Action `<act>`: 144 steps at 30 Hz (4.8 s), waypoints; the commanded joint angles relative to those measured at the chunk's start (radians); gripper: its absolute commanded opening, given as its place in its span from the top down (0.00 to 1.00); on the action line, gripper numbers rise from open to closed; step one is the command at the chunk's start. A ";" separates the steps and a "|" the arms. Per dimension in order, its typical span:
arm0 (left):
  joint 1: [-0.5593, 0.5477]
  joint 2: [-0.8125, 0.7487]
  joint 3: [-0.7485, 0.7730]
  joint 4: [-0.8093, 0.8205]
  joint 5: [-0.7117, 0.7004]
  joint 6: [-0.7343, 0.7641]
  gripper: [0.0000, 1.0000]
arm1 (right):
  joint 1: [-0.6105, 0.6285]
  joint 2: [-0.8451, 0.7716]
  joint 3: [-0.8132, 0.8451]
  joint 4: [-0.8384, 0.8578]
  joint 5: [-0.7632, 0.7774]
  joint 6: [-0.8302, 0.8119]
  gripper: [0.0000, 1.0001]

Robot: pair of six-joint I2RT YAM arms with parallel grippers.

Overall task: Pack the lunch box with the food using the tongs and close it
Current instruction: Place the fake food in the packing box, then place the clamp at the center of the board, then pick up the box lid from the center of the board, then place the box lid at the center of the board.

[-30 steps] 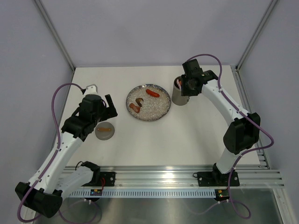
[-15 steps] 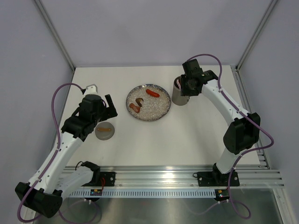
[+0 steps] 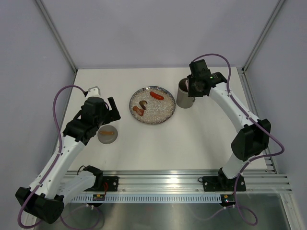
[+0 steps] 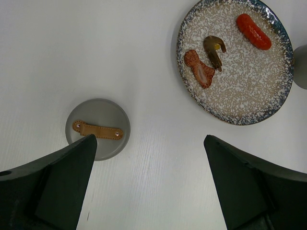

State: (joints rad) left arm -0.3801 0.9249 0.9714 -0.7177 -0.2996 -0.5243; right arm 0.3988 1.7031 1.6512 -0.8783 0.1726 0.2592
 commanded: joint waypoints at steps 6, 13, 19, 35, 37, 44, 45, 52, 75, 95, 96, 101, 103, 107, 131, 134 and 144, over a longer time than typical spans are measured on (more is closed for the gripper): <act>0.003 -0.006 0.021 0.032 -0.003 -0.005 0.01 | -0.003 -0.210 0.001 0.124 0.126 -0.018 0.83; 0.003 -0.020 0.021 0.029 0.008 0.001 0.01 | -0.115 -0.344 -0.189 0.122 0.352 0.103 0.80; 0.003 -0.018 0.020 0.037 0.019 0.004 0.01 | -0.204 -0.476 -0.523 0.223 0.344 0.210 0.80; 0.003 -0.035 0.001 0.035 0.025 -0.002 0.01 | -0.209 -0.465 -0.860 0.389 0.347 0.391 0.49; 0.003 -0.038 0.000 0.031 0.022 -0.002 0.01 | -0.209 -0.447 -0.850 0.372 0.344 0.403 0.41; 0.003 -0.049 -0.003 0.015 -0.002 0.004 0.01 | -0.209 -0.459 -0.820 0.364 0.329 0.381 0.18; 0.001 -0.046 -0.007 0.011 -0.004 0.000 0.01 | -0.209 -0.471 -0.805 0.355 0.317 0.368 0.17; 0.029 0.020 -0.057 -0.043 -0.114 -0.069 0.01 | -0.178 -0.556 -0.708 0.325 0.212 0.328 0.16; 0.159 0.416 -0.092 -0.163 -0.188 -0.667 0.34 | -0.153 -0.582 -0.662 0.303 0.045 0.258 0.14; 0.199 0.474 -0.146 0.009 -0.187 -0.727 0.40 | -0.153 -0.494 -0.660 0.329 -0.005 0.239 0.14; 0.201 0.479 -0.148 0.006 -0.188 -0.732 0.40 | -0.153 -0.493 -0.662 0.328 -0.007 0.238 0.14; 0.199 0.512 -0.154 0.001 -0.185 -0.750 0.43 | -0.155 -0.490 -0.674 0.332 -0.016 0.250 0.14; 0.201 0.522 -0.158 0.001 -0.187 -0.761 0.47 | -0.153 -0.487 -0.677 0.335 -0.022 0.253 0.14; 0.202 0.546 -0.143 -0.028 -0.187 -0.776 0.60 | -0.153 -0.476 -0.671 0.345 -0.035 0.255 0.14; -0.050 0.291 0.085 -0.098 -0.079 -0.273 1.00 | -0.153 -0.531 -0.688 0.305 -0.012 0.265 0.14; -0.165 0.366 0.161 -0.065 -0.001 -0.229 1.00 | -0.153 -0.580 -0.706 0.270 0.014 0.275 0.14; -0.526 0.721 0.440 -0.017 0.131 -0.169 1.00 | -0.155 -0.764 -0.682 0.133 0.142 0.278 0.14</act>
State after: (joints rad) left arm -0.8318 1.5764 1.3037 -0.7616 -0.2279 -0.7376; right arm 0.2398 0.9627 0.9382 -0.6788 0.2462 0.5316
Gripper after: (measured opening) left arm 0.241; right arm 0.861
